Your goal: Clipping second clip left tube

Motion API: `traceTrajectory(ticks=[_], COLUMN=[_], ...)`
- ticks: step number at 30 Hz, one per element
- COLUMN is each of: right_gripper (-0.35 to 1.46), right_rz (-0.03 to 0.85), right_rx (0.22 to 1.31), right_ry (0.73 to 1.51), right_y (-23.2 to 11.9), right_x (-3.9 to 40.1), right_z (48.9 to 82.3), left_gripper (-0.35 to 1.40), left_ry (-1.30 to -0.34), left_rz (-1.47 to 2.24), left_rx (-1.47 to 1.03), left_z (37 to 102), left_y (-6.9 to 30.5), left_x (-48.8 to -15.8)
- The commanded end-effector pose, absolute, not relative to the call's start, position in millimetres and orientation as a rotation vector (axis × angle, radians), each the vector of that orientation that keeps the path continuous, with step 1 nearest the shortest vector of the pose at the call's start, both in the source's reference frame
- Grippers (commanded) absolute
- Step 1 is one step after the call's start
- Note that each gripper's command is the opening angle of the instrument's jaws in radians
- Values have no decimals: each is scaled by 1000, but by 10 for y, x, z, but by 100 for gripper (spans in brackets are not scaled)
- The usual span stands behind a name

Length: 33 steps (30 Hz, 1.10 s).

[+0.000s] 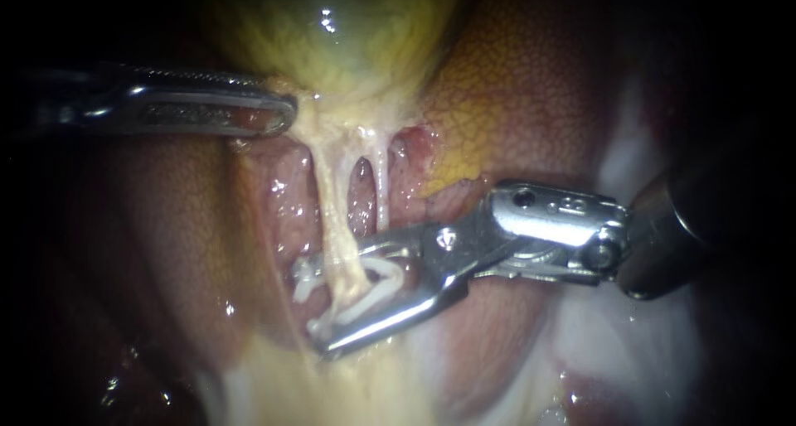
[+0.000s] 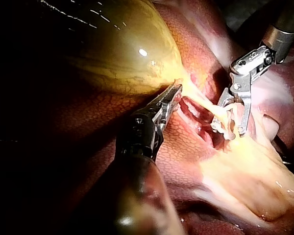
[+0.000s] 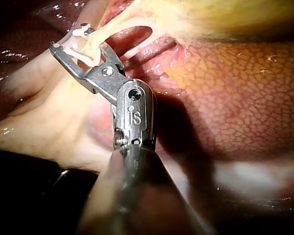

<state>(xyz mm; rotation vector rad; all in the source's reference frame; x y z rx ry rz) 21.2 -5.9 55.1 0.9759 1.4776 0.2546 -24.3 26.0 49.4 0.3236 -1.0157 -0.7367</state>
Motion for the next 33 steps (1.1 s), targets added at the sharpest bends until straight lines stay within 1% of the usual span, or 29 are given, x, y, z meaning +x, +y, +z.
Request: traceTrajectory(ticks=[1,4,7,14,15,16,33], right_gripper=[27,18,4,-16,-33,-35,-35], right_rz=[258,272,294,317,328,329,333], right_rx=[981,994,1016,1039,1046,1053,1073], right_ry=[1474,1467,1454,1441,1436,1433,1425], right_y=[-59,-59,-59,-57,-57,-57,-62], right_x=[212,212,212,212,212,212,216], right_z=[551,551,551,551,550,550,548], left_gripper=[-35,-35,-35,-35,-35,-35,-35], left_ry=[-1016,-1016,-1016,-1016,-1016,-1016,-1016], left_rz=[-737,-737,-737,-737,-737,-737,-737], left_rx=[324,324,324,324,324,323,323], left_z=[494,494,494,494,494,494,494], left_y=[260,260,260,260,260,260,260], left_x=[-243,-243,-243,-243,-243,-243,-244])
